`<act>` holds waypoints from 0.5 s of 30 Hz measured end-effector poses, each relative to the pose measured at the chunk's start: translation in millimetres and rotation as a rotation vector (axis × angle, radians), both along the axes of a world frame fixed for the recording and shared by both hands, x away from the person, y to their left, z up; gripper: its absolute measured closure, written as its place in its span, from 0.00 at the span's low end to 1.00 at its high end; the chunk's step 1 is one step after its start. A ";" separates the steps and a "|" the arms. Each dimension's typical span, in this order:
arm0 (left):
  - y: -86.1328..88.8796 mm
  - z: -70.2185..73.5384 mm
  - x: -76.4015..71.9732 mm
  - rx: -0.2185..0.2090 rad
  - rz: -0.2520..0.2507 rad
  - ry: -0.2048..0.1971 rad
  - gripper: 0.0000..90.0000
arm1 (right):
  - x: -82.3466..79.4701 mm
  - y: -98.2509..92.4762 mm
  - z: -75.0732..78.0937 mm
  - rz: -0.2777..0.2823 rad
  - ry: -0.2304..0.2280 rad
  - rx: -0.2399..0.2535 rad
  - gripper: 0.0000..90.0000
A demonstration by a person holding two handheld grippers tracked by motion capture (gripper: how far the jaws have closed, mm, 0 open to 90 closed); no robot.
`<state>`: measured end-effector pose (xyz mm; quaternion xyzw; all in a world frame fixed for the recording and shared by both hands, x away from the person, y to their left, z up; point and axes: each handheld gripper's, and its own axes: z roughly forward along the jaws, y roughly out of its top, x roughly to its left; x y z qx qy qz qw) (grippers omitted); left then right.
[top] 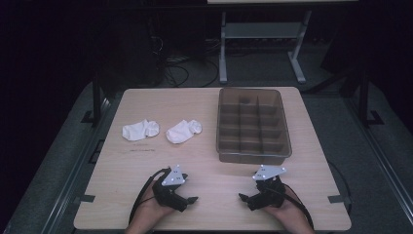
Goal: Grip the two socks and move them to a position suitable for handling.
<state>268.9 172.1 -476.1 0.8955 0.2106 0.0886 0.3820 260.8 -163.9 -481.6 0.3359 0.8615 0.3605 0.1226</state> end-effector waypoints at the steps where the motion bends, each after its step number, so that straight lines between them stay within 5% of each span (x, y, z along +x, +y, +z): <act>1: 0.2 0.0 -0.2 0.000 0.004 0.000 0.15 | 0.0 0.0 0.0 0.000 0.000 0.000 0.03; 15: 1.3 2.1 -0.6 0.008 0.004 0.002 0.19 | 0.1 -0.2 0.2 0.002 0.000 -0.003 0.03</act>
